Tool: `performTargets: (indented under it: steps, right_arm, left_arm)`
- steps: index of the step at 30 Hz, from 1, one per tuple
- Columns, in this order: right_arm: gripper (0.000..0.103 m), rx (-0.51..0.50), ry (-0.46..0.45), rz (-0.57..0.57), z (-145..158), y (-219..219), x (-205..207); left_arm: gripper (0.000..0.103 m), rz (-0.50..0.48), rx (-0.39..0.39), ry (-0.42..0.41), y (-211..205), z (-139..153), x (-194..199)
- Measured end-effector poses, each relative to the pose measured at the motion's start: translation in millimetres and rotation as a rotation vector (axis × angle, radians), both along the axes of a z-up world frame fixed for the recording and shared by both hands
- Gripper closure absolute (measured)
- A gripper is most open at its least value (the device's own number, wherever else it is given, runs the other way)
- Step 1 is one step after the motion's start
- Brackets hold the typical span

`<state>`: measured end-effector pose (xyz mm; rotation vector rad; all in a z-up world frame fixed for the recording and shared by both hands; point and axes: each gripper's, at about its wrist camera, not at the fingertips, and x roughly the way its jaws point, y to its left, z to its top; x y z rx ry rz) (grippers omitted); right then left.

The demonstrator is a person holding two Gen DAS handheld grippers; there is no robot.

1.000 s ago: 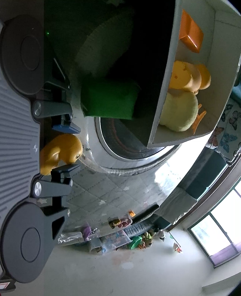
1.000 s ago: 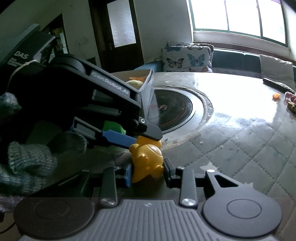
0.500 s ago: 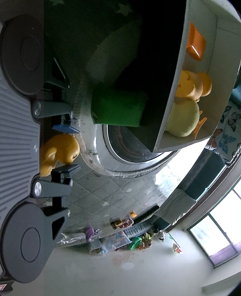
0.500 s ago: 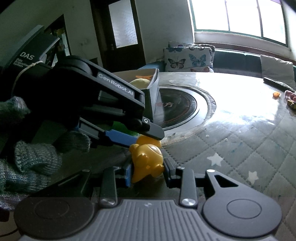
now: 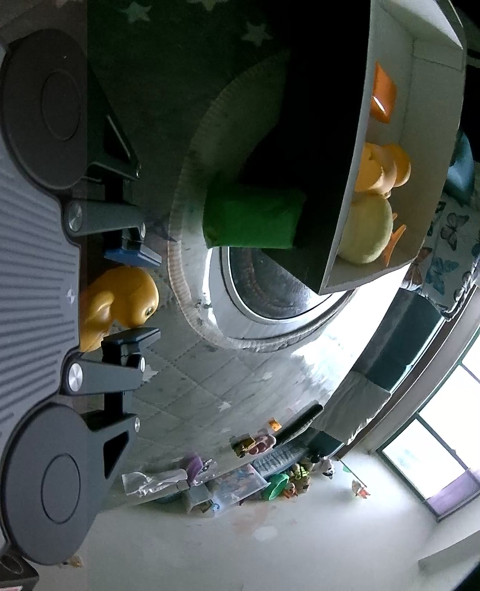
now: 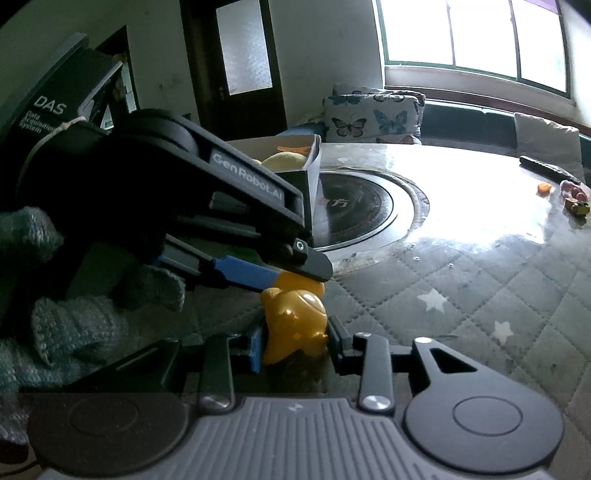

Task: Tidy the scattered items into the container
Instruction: 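Close the left gripper on the rubber duck, then lift the duck over the white box, lower it in, open left gripper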

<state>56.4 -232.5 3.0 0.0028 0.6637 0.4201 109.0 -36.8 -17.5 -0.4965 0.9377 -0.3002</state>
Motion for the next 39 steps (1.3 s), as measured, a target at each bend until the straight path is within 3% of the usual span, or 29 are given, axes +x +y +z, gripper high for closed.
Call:
performTargets:
  steps: [9, 26, 39]
  right_arm:
    - [0.068, -0.037, -0.023, -0.005, 2, 12, -6]
    - [0.069, -0.071, 0.029, 0.045, 2, 23, 2]
    - [0.069, -0.056, -0.02, 0.119, 20, 37, 6]
  left_arm:
    - [0.064, -0.019, 0.016, -0.03, 2, -1, -7]
    - [0.065, -0.05, 0.046, -0.037, 2, 0, -1]
    - [0.065, 0.027, 0.037, -0.065, 29, 23, -8]
